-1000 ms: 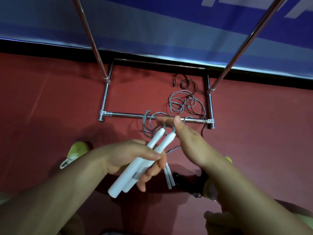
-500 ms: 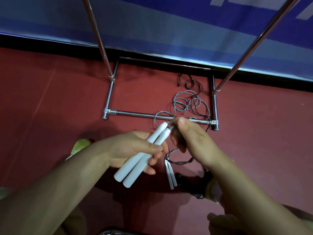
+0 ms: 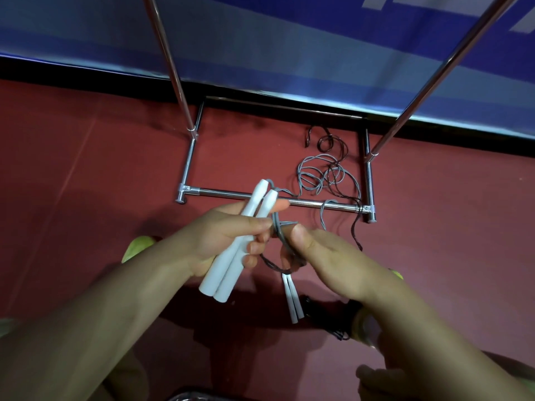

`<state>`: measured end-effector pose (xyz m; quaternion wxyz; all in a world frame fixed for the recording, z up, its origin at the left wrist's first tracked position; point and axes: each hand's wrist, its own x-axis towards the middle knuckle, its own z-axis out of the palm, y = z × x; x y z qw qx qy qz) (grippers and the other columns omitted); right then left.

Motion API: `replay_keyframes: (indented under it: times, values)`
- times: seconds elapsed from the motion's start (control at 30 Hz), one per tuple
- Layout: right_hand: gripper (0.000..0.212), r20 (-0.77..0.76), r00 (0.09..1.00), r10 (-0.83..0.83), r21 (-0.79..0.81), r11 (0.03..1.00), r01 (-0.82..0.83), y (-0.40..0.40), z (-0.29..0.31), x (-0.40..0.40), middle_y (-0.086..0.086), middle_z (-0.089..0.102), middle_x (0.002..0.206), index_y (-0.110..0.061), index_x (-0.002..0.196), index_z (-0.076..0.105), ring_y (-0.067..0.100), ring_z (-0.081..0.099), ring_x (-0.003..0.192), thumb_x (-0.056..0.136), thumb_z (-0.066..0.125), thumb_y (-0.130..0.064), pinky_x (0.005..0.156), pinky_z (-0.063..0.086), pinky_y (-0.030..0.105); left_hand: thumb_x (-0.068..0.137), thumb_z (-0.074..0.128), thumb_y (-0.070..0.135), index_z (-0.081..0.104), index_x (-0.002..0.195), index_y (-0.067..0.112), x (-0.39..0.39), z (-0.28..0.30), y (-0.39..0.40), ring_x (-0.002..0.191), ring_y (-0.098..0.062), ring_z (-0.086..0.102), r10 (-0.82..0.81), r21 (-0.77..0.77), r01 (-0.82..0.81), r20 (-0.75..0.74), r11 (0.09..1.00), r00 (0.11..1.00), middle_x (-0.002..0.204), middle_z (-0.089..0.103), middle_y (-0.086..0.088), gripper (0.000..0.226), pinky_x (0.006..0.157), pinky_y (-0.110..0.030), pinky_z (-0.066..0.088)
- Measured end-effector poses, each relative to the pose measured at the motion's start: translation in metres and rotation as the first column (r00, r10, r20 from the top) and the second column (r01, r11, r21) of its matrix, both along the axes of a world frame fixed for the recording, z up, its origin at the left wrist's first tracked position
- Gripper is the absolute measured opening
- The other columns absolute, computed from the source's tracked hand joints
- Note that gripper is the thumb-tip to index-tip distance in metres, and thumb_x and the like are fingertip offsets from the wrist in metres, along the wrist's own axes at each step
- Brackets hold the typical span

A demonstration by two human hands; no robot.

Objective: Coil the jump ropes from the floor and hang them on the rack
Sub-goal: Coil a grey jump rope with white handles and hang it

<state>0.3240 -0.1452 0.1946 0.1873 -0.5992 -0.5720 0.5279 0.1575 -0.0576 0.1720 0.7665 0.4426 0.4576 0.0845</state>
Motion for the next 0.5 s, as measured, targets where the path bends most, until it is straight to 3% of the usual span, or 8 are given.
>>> replay_keyframes:
  times: [0.1, 0.2, 0.27, 0.37, 0.5]
  values:
    - [0.011, -0.007, 0.996, -0.094, 0.169, 0.981, 0.094, 0.006, -0.009, 0.011, -0.019, 0.055, 0.064, -0.031, 0.1, 0.061, 0.002, 0.048, 0.059, 0.094, 0.053, -0.027, 0.06, 0.039, 0.016, 0.089, 0.054, -0.002, 0.063, 0.102, 0.018, 0.0, -0.006, 0.002, 0.046, -0.009, 0.042, 0.045, 0.035, -0.045, -0.011, 0.998, 0.999, 0.058, 0.051, 0.003, 0.025, 0.045, -0.023, 0.033]
    - [0.018, -0.108, 0.981, -0.158, 0.208, 0.962, 0.178, 0.008, -0.007, 0.015, -0.016, 0.054, 0.061, -0.031, 0.087, 0.061, 0.001, 0.044, 0.052, 0.088, 0.061, -0.014, 0.052, 0.038, 0.018, 0.086, 0.062, 0.0, 0.057, 0.08, 0.016, 0.0, -0.01, 0.0, 0.043, -0.009, 0.044, -0.117, 0.162, 0.144, -0.166, 0.976, 0.979, 0.056, 0.052, 0.001, 0.018, 0.044, -0.023, 0.035]
    - [0.015, -0.217, 0.96, -0.178, 0.176, 0.96, 0.218, 0.01, -0.002, 0.016, -0.011, 0.057, 0.062, -0.023, 0.083, 0.062, 0.002, 0.046, 0.051, 0.086, 0.064, -0.008, 0.049, 0.039, 0.018, 0.085, 0.066, 0.005, 0.055, 0.077, 0.015, 0.001, -0.011, -0.005, 0.043, -0.007, 0.045, -0.306, 0.12, 0.338, -0.225, 0.934, 0.925, 0.051, 0.053, 0.006, 0.016, 0.045, -0.023, 0.038]
    - [0.022, -0.284, 0.933, -0.221, 0.117, 0.958, 0.262, 0.013, -0.003, 0.019, -0.006, 0.056, 0.057, -0.016, 0.076, 0.06, 0.0, 0.044, 0.043, 0.086, 0.063, 0.004, 0.044, 0.034, 0.01, 0.083, 0.069, 0.014, 0.064, 0.09, 0.022, 0.003, -0.009, -0.014, 0.048, -0.005, 0.047, -0.529, 0.042, 0.538, -0.132, 0.842, 0.838, 0.054, 0.055, 0.01, 0.012, 0.049, -0.022, 0.04]
    - [0.018, -0.324, 0.9, -0.29, -0.018, 0.954, 0.301, 0.014, -0.014, 0.016, -0.003, 0.05, 0.054, -0.012, 0.073, 0.059, 0.001, 0.037, 0.04, 0.088, 0.063, -0.002, 0.04, 0.029, 0.012, 0.088, 0.065, 0.019, 0.067, 0.102, 0.033, 0.007, -0.004, -0.022, 0.053, -0.005, 0.047, -0.62, 0.067, 0.621, -0.041, 0.781, 0.784, 0.063, 0.054, 0.009, 0.02, 0.055, -0.023, 0.043]
